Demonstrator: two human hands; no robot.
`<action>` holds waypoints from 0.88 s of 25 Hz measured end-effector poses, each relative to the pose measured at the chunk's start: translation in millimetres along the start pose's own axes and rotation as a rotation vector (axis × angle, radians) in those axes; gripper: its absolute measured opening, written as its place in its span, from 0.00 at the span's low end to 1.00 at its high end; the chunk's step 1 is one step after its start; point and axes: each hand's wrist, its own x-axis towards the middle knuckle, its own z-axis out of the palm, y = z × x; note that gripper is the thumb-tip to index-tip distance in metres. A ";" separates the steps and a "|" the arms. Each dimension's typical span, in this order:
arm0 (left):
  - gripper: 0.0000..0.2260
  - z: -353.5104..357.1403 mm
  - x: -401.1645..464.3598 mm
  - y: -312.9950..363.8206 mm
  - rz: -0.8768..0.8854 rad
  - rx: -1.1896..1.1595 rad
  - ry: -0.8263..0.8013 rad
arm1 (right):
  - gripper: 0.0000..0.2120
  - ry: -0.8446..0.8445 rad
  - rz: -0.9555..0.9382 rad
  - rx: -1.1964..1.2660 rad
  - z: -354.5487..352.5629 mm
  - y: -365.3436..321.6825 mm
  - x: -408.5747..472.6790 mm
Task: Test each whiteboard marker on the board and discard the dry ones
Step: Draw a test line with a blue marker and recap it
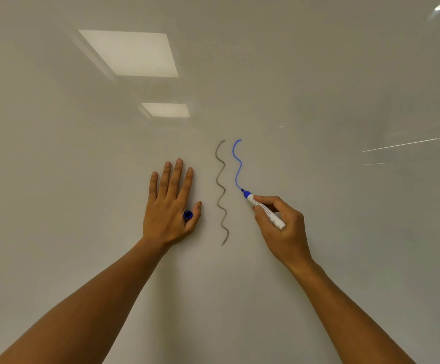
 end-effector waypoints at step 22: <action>0.33 1.1 -1.3 -0.1 -0.013 0.003 -0.029 | 0.11 0.031 0.019 -0.115 -1.3 34.1 -97.0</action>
